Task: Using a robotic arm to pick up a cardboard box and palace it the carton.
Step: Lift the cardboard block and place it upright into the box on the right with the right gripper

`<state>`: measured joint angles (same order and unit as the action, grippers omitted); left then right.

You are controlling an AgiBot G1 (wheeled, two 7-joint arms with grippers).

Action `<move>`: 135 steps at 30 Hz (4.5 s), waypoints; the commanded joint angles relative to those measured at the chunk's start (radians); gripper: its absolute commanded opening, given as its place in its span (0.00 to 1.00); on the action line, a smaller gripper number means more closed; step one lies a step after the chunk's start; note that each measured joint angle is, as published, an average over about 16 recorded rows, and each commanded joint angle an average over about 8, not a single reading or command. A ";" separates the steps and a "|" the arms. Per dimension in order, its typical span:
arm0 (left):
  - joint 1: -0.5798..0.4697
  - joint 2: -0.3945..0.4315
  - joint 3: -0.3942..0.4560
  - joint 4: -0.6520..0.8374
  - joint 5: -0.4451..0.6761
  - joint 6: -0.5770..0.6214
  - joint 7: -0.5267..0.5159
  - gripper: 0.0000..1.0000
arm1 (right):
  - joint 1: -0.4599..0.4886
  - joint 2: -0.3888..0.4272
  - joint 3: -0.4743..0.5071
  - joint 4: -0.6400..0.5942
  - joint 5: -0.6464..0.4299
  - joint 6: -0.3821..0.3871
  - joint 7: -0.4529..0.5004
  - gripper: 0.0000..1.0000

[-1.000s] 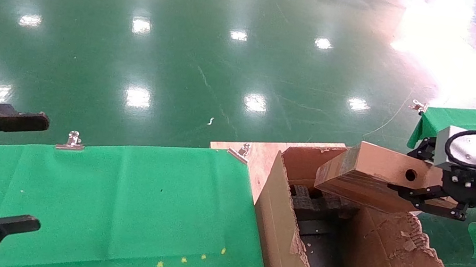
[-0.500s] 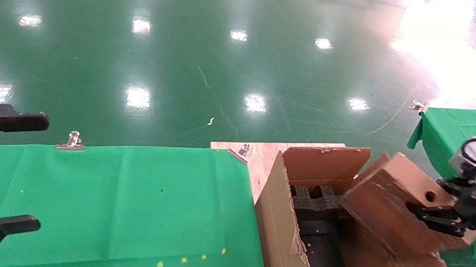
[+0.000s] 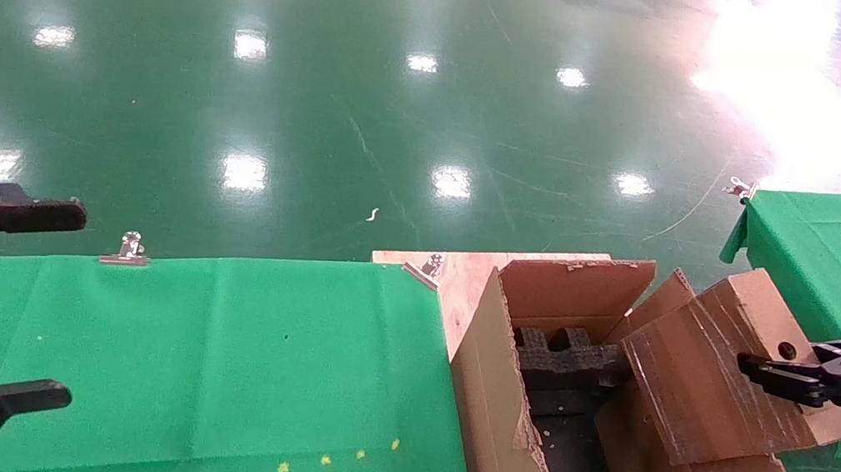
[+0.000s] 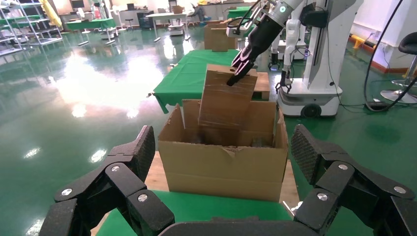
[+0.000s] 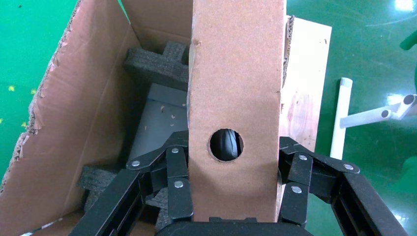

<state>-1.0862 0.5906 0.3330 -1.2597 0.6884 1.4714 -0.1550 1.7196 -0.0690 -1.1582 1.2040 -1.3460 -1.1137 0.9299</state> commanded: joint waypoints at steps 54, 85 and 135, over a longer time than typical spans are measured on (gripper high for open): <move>0.000 0.000 0.001 0.000 0.000 0.000 0.000 1.00 | -0.280 -0.280 -0.186 -0.188 -0.138 0.386 0.356 0.00; 0.000 0.000 0.001 0.001 -0.001 -0.001 0.001 1.00 | -0.371 -0.491 -0.185 -0.486 -0.044 0.413 0.206 0.93; 0.000 -0.001 0.001 0.001 -0.001 -0.001 0.001 1.00 | -0.087 -0.429 -0.111 -0.257 -0.115 0.367 0.182 1.00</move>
<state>-1.0864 0.5901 0.3345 -1.2591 0.6870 1.4707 -0.1541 1.6243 -0.4979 -1.2688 0.9491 -1.4485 -0.7525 1.1005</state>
